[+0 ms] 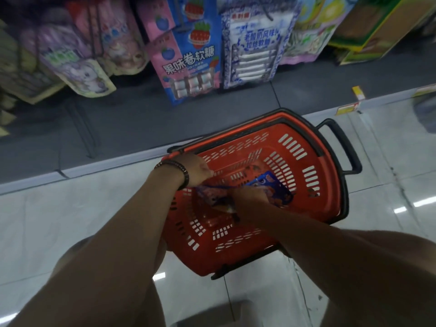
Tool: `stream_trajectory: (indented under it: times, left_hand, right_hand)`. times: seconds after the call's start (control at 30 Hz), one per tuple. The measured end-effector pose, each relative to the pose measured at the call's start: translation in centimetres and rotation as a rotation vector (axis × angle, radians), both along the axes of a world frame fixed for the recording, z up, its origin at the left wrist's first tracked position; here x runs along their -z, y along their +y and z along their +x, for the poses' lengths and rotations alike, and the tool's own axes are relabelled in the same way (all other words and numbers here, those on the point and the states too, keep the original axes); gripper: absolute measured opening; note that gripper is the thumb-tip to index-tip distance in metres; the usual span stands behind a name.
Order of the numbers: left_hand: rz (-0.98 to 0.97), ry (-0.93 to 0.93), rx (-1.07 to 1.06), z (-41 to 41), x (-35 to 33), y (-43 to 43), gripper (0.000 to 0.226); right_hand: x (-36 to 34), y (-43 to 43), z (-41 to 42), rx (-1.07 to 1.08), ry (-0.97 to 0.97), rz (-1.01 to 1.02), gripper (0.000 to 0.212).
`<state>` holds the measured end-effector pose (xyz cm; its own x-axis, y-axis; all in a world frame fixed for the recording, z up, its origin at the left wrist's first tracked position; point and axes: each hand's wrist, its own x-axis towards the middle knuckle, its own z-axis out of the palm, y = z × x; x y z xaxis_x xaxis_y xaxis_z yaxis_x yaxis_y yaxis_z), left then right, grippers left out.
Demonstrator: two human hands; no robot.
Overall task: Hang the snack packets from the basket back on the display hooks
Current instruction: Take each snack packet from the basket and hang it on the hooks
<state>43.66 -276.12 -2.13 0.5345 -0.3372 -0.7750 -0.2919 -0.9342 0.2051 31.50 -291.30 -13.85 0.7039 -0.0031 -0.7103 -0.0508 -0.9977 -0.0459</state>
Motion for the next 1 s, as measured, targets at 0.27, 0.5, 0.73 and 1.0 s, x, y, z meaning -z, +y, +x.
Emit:
stream_trajectory:
  times: [0.27, 0.5, 0.73, 1.0]
  left_hand:
    - [-0.236, 0.471, -1.0, -6.3, 1.1, 1.5, 0.092]
    - [-1.114, 0.642, -1.175, -12.2, -6.2, 0.0, 0.04]
    - [-1.278, 0.335, -0.958, -15.5, -13.1, 1.9, 0.046]
    - [-1.393, 0.227, -0.85, -17.0, -19.4, 4.3, 0.057]
  right_hand:
    - [-12.6, -3.8, -2.0, -0.03, -0.208, 0.051, 0.071]
    - [-19.8, -4.7, -10.9, -0.122, -0.799, 0.096, 0.047]
    - [-25.2, -6.2, -13.6, 0.622, -0.893, 0.622, 0.057]
    - [-30.7, -4.9, -11.0, 0.855, -0.651, 1.314, 0.017]
